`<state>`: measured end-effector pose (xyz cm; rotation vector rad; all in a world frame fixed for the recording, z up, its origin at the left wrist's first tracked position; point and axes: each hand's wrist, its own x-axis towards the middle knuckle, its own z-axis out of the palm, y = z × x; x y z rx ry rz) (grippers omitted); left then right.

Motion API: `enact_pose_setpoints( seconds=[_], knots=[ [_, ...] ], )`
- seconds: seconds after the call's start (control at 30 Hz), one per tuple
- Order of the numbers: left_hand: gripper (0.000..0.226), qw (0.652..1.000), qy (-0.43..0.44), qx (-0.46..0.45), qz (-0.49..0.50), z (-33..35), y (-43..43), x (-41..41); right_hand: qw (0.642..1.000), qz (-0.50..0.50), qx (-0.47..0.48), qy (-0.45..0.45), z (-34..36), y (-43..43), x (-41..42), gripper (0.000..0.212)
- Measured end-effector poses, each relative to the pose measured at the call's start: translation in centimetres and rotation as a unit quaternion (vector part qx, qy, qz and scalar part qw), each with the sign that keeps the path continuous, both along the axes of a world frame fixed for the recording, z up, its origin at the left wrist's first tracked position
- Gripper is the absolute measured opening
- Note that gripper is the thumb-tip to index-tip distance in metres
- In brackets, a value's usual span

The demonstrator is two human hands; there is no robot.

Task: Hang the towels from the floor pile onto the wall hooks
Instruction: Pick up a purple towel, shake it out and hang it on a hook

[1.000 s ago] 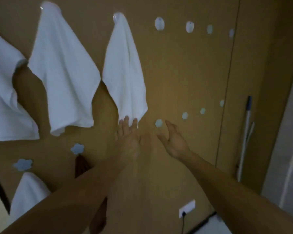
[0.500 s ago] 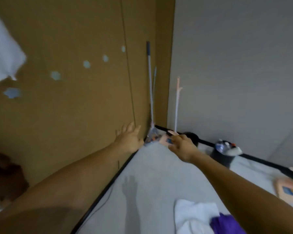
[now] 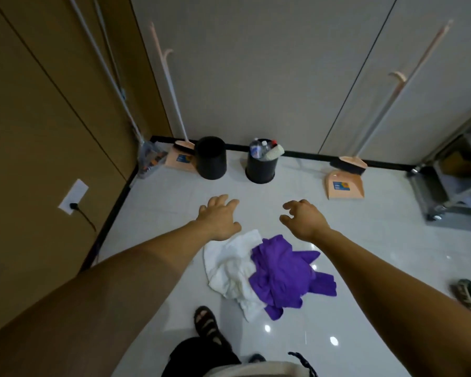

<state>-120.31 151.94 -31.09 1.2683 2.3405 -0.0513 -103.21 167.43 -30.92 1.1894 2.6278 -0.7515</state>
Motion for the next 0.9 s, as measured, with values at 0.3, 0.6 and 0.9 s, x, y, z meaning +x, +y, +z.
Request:
enact_pose_setpoints(
  seconds=[0.3,0.6,0.9],
  knots=[
    [0.066,0.991,-0.112,-0.068,-0.018,-13.3,8.2,-0.4,0.985,-0.102,-0.108,-0.083,-11.5,6.0,1.4,0.042],
    [0.057,0.977,-0.17,-0.109,0.069,-34.4,11.8,0.9,0.971,-0.064,-0.184,-0.141,-35.0,9.2,-0.8,0.029],
    [0.054,0.956,-0.239,-0.083,0.148,-57.2,11.2,4.8,0.961,-0.067,-0.158,-0.218,-60.2,8.3,0.9,0.033]
  ],
)
